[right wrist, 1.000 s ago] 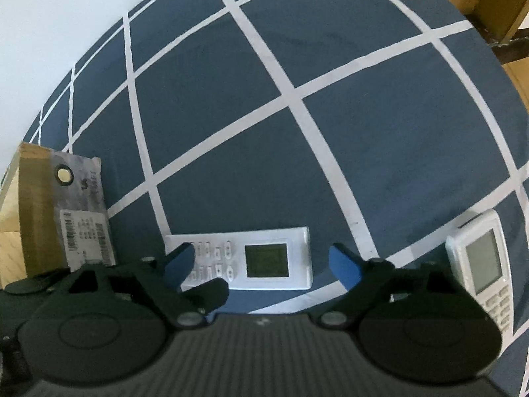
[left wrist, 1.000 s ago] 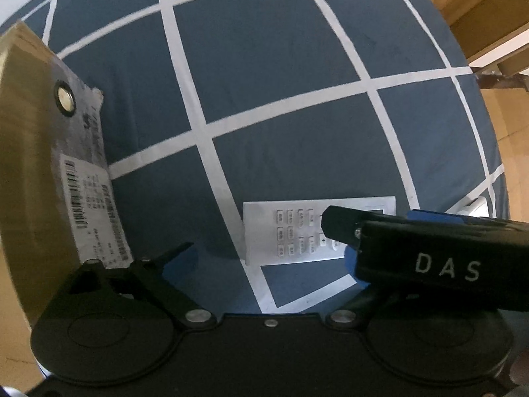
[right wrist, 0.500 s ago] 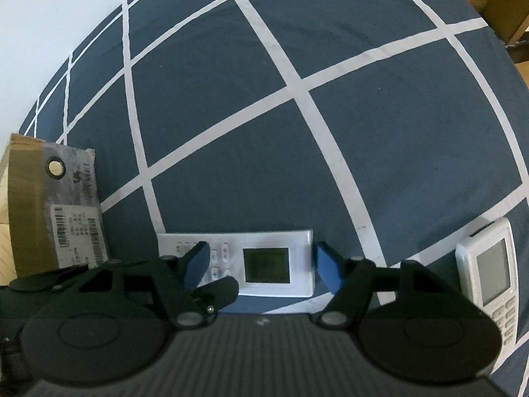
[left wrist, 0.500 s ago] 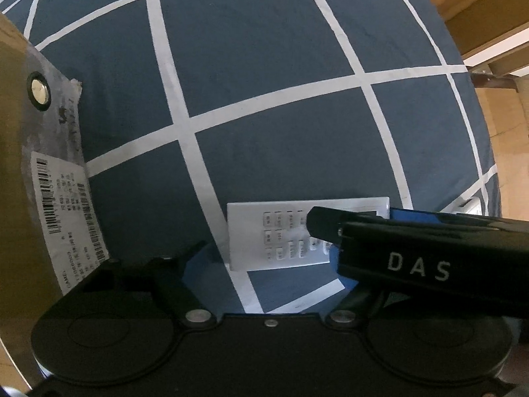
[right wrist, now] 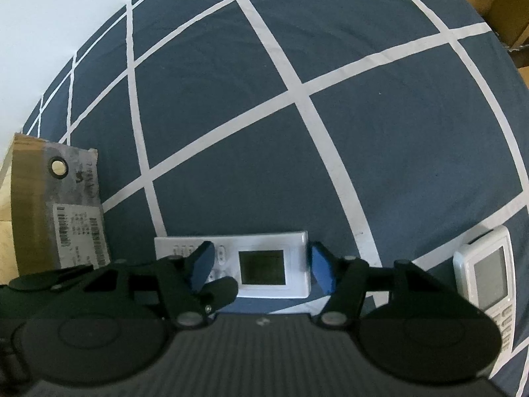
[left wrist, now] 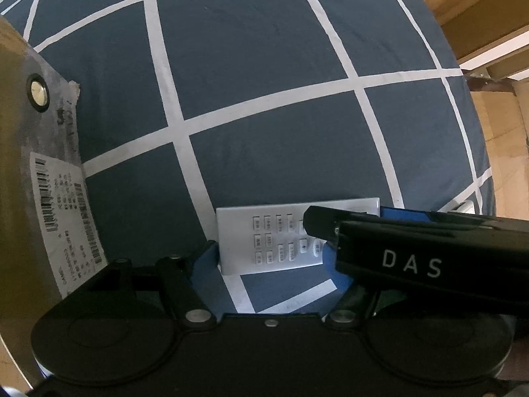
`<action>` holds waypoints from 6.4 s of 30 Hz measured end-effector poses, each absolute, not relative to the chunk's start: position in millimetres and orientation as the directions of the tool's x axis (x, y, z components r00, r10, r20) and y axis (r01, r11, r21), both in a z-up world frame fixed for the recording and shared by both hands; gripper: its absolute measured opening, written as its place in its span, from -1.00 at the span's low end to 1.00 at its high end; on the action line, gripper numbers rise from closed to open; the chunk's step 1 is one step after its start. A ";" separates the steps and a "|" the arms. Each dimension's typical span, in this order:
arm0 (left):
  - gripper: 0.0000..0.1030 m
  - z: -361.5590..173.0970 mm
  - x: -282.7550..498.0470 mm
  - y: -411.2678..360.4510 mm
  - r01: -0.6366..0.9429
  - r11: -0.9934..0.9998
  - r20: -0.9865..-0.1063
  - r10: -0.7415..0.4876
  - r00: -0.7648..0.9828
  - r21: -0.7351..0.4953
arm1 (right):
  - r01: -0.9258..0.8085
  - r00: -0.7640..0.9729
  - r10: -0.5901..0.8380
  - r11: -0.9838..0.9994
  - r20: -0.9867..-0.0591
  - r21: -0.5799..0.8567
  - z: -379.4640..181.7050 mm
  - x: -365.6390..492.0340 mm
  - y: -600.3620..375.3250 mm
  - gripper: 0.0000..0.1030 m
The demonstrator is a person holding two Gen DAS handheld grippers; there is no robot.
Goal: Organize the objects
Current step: 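Lift the AC remote with the right gripper and carry it over the box, then lower the AC remote into the box with the right gripper, then open the right gripper to release the AC remote onto the power strip, then move the right gripper toward the green package and white card on the bed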
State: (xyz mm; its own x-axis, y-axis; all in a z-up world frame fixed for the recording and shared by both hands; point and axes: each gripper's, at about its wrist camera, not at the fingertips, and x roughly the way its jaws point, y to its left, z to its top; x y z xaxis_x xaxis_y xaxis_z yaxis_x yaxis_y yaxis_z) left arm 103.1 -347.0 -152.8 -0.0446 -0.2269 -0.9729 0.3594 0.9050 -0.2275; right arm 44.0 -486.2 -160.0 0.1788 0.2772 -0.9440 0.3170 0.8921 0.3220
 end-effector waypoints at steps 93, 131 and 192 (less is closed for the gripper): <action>0.31 -60.0 201.9 -48.6 0.174 0.968 -0.959 -0.211 0.189 -0.179 | -0.003 0.304 0.346 0.932 -0.888 0.362 -55.9 152.8 -170.9 0.21; 0.44 -122.6 236.7 -47.0 0.141 0.967 -0.970 -0.227 0.091 -0.213 | 0.023 0.194 0.319 0.944 -0.928 0.329 -122.2 193.6 -168.5 0.21; 1.00 9.2 -23.4 -157.9 0.246 0.962 -0.931 -0.191 0.310 -0.116 | 0.144 0.460 0.167 0.955 -0.872 0.259 21.5 -70.6 -364.7 1.00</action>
State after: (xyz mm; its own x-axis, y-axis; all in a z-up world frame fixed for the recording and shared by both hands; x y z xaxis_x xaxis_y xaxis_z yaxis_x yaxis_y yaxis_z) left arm -23.4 -157.9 9.2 0.3099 -0.1911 -0.9314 0.2455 0.9624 -0.1158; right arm -70.6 -364.7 21.5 0.4596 0.1668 -0.8723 0.1444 0.9551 0.2587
